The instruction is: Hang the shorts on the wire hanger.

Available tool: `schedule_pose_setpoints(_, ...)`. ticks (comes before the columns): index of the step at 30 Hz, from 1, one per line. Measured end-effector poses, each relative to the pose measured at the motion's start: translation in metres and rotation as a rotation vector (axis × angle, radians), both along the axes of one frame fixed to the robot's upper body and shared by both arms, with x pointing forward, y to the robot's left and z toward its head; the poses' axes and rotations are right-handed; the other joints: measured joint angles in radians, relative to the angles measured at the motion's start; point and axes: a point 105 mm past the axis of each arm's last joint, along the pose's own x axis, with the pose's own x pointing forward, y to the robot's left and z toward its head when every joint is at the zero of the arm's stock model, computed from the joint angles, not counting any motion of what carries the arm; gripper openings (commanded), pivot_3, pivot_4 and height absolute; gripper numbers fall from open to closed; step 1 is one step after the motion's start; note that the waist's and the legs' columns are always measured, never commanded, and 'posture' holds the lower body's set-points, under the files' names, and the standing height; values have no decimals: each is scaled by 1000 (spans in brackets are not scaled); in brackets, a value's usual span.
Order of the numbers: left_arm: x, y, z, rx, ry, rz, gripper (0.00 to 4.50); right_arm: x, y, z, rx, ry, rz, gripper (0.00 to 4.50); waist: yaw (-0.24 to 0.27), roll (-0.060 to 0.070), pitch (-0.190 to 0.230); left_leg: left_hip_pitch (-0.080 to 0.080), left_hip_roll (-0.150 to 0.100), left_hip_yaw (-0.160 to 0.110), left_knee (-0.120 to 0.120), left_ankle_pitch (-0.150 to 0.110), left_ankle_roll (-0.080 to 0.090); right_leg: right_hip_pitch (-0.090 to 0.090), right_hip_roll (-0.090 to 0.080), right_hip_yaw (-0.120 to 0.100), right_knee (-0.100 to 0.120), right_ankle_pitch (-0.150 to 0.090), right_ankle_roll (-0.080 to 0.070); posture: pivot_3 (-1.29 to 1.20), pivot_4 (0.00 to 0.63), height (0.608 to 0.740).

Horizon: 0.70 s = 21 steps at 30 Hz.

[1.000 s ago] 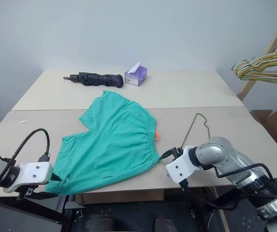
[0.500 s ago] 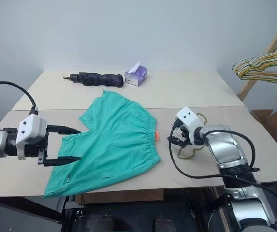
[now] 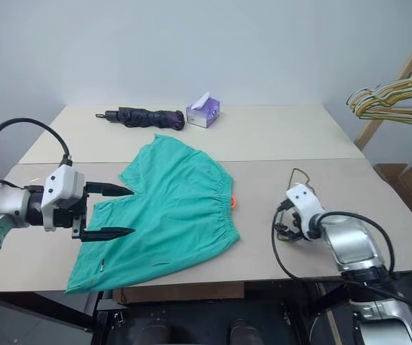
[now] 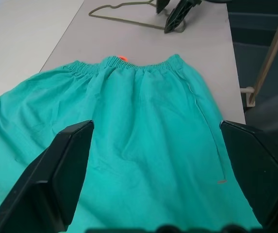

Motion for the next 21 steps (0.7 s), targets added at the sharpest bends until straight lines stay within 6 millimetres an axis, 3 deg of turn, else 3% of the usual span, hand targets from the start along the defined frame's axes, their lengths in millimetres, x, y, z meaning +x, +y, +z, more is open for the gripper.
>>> schedule_pose_setpoints(3, -1, -2, -2, 4, 12, -16, 4490, 2, -4, 12, 70, -18, -47, 4500, -16, 0, 0, 0, 0, 0, 0, 0, 0, 0, 0, 0, 0, 0, 0, 18, 0, 740)
schedule_pose_setpoints(8, 3, -10, 8, -38, -23, -39, 4490, 28, 15, 35, 195, -101, -100, 4500, -41, 0, 0, 1, 0, -2, 0, 0, 0, 0, 1, 0, 0, 0, 0, 22, 0, 740)
schedule_pose_setpoints(15, 2, -21, 4, -36, -5, -69, 4490, 45, 23, 1, 179, -16, -297, 4500, -47, 0, 0, -2, 0, -2, 0, 0, 0, -1, 1, 0, 0, 0, 0, 34, 0, 740)
schedule_pose_setpoints(18, 1, -25, 4, -35, -15, -74, 4490, 48, 23, -3, 153, -19, -343, 4500, -48, 0, 0, -1, 0, -2, 0, 0, 0, 0, 1, 0, 0, 0, 0, 37, 0, 740)
schedule_pose_setpoints(21, 1, -26, 5, -34, -20, -78, 4500, 48, 25, -5, 142, -21, -361, 3912, -48, 0, 0, 0, 0, -2, 0, 0, 0, 0, 1, 0, 0, 0, 0, 37, 0, 740)
